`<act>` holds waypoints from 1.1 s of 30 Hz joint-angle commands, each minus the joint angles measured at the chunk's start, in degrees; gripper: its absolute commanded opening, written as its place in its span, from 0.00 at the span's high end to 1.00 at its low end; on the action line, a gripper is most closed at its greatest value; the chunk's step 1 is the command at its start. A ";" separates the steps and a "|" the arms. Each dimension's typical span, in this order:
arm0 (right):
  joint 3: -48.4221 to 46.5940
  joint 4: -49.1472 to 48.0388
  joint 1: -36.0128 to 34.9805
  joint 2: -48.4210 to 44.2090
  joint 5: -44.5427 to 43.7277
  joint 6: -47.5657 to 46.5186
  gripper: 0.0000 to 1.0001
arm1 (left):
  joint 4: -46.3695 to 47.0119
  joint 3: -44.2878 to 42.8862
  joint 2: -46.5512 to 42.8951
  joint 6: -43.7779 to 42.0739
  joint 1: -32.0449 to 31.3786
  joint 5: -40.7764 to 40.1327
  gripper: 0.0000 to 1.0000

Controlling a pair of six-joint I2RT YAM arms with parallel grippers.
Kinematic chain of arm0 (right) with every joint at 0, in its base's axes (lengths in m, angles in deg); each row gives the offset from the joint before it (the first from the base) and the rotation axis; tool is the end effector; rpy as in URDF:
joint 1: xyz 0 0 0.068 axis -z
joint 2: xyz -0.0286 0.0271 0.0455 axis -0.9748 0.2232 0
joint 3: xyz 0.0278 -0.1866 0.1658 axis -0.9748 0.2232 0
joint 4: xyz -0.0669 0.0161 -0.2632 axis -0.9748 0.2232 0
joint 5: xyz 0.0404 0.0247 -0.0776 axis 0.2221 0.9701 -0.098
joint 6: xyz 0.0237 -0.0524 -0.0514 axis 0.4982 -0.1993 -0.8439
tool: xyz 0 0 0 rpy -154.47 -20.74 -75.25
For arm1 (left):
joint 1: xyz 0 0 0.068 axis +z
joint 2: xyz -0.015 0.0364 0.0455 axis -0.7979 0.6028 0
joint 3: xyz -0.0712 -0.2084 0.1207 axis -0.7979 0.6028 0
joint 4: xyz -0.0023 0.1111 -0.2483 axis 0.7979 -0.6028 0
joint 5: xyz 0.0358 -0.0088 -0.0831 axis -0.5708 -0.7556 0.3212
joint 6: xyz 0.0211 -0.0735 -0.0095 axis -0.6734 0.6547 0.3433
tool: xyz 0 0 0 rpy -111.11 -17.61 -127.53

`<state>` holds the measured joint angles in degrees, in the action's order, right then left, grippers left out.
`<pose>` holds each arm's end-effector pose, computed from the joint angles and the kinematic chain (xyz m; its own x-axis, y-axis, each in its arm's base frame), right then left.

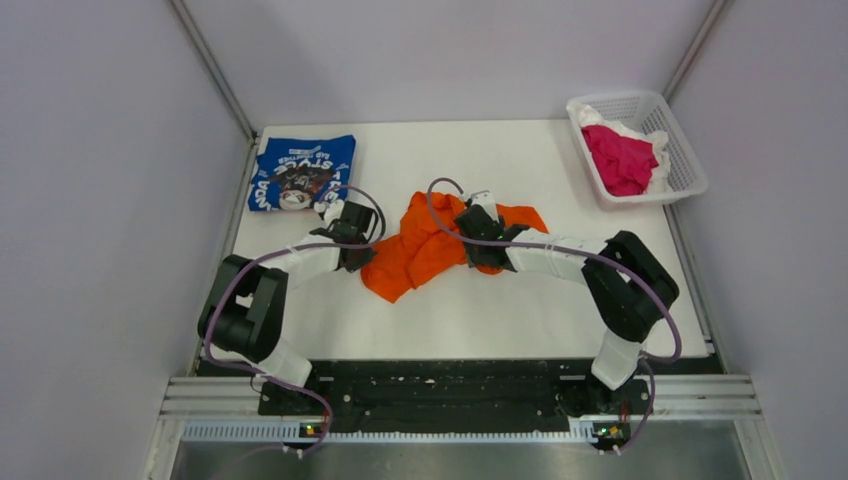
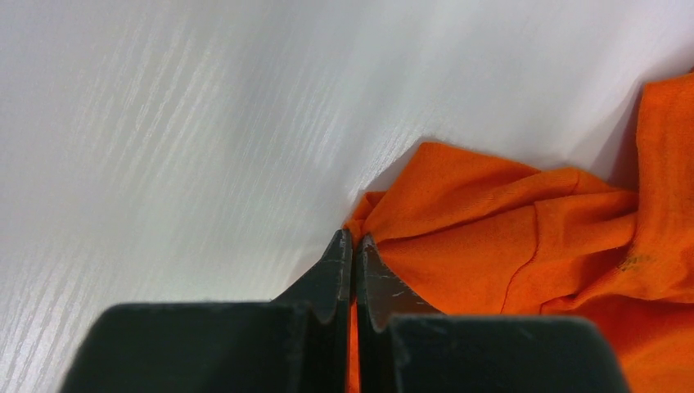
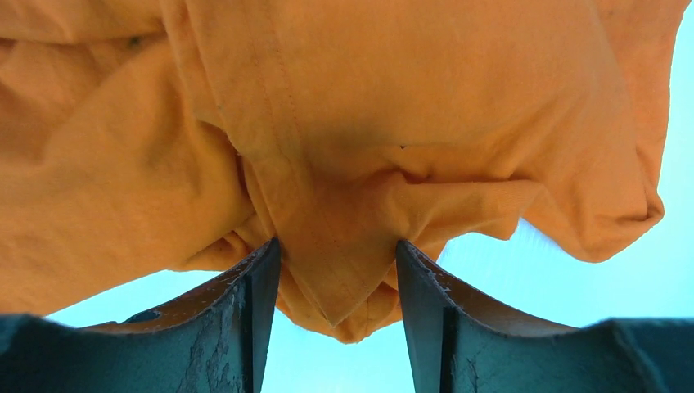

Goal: Fold and stack the t-shirts
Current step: Flatten out the tshirt

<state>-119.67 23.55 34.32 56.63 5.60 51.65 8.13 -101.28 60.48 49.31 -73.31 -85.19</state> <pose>0.2919 0.2305 0.1225 -0.7213 -0.2328 -0.6523 -0.1814 0.9724 -0.1466 0.3056 -0.0937 0.1057 -0.6903 -0.5051 -0.5180 -0.4692 0.8575 -0.2109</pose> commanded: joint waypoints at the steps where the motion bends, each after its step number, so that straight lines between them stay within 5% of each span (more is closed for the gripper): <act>1: -0.43 1.06 0.60 0.68 -1.41 1.69 0.47 | -3.68 1.53 -1.52 -0.64 0.16 -1.52 1.00; 6: -0.01 1.90 1.09 0.07 -3.81 3.47 0.62 | -3.73 1.63 -1.72 -0.64 0.11 -1.76 1.00; 14: 1.41 2.21 2.36 -5.90 -7.94 5.99 1.00 | -4.87 1.40 -4.21 -0.44 0.08 -3.78 1.00; 25: 1.39 2.55 8.25 -25.34 -17.53 3.22 1.00 | -6.65 -3.41 -17.85 -1.61 0.19 -11.34 1.00; 33: -2.88 -1.34 10.81 -40.18 -16.69 -6.57 1.00 | -3.65 -8.91 -33.35 -6.82 0.18 -17.36 1.00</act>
<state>-117.88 26.70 44.39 23.34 -9.03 51.23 0.87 -106.76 34.88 46.34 -73.31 -96.95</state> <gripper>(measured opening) 0.014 0.018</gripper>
